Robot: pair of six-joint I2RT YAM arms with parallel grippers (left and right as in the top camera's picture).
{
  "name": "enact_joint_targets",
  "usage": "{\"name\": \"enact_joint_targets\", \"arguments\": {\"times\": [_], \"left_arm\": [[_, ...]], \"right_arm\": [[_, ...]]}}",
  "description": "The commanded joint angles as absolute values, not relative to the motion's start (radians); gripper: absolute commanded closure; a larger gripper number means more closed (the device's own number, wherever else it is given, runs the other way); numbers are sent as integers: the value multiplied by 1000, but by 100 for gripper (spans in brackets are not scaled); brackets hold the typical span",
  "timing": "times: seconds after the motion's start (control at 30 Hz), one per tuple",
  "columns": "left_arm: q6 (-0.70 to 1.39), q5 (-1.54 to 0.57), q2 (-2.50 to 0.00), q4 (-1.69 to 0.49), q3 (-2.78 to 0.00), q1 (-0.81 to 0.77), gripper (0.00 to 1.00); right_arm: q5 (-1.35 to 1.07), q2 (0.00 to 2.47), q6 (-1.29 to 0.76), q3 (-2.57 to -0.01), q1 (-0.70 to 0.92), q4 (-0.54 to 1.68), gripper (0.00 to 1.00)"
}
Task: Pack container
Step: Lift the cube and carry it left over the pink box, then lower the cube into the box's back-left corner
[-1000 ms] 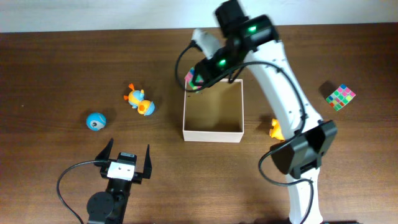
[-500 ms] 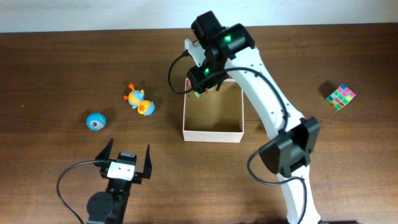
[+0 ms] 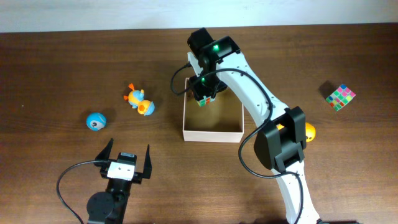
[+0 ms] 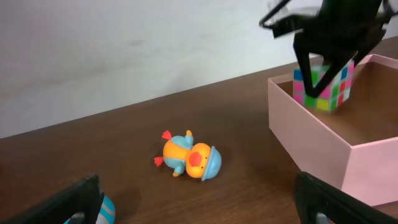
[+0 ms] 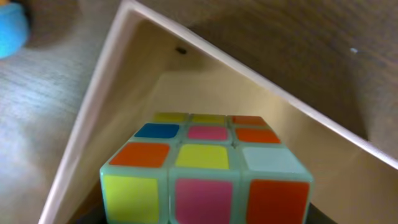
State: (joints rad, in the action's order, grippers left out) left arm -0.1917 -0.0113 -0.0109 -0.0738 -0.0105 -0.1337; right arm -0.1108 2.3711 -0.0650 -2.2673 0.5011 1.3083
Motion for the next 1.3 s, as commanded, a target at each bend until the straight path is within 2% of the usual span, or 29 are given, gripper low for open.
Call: {"name": "enact_joint_targets", "arguments": {"times": [0.0, 0.43, 0.67, 0.77, 1.27], "left_arm": [[-208, -12, -6, -81, -9, -128, 1], [-208, -12, -6, -81, -9, -128, 1], [-208, -12, -6, -81, -9, -128, 1], [-208, -12, -6, -81, -9, -128, 1], [-208, -12, -6, -81, -9, -128, 1]], "right_arm": [[-88, 2378, -152, -2209, 505, 1261, 46], [-66, 2378, -376, -2121, 538, 1076, 46], [-48, 2378, -384, -2120, 563, 1055, 45], [-40, 2378, -383, -2120, 564, 1059, 36], [-55, 2373, -378, -2125, 564, 1098, 33]]}}
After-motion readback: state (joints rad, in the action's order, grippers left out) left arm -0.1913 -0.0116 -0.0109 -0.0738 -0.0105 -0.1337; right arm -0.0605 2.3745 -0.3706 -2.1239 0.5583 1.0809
